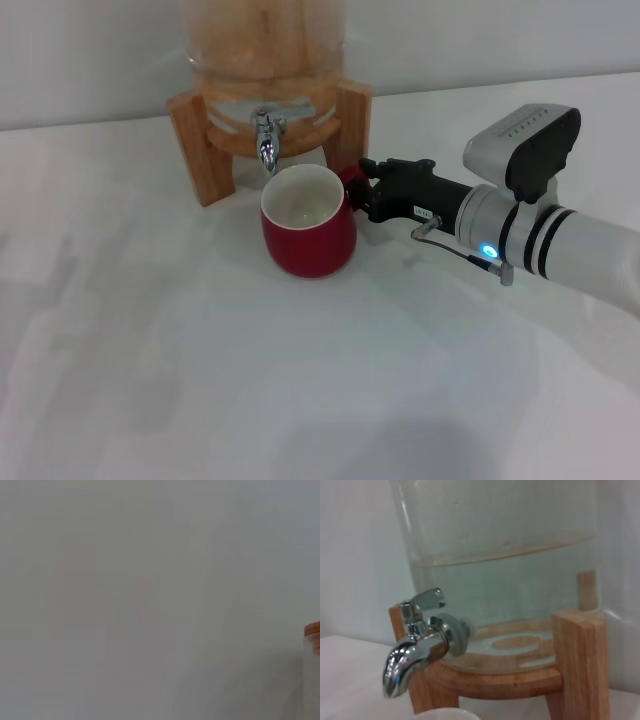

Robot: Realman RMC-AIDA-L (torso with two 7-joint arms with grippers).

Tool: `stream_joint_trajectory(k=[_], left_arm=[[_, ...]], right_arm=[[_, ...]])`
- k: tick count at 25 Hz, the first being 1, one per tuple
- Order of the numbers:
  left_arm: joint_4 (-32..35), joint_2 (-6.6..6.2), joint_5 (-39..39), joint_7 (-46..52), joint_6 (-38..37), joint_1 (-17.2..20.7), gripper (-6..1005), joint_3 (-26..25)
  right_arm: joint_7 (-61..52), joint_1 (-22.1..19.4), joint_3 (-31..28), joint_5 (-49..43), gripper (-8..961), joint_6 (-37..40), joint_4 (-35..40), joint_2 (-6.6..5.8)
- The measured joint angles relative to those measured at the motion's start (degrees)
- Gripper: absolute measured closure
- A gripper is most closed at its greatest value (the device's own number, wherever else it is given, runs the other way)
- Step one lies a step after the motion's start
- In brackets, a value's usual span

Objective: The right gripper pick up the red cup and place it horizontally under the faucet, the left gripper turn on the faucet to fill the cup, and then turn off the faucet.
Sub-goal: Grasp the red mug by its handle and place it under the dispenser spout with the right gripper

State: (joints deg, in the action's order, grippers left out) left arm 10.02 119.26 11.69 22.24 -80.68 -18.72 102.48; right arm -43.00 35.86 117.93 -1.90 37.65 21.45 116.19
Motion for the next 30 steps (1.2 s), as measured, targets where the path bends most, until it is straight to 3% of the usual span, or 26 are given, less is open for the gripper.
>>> stream_joint_trajectory(k=[30], left_arm=[[0.1, 0.0, -1.1, 0.0, 0.0, -0.3, 151, 0.0]], right_arm=[[0.0, -0.2, 4.0, 5.2, 657, -1.7, 2.0, 0.0]])
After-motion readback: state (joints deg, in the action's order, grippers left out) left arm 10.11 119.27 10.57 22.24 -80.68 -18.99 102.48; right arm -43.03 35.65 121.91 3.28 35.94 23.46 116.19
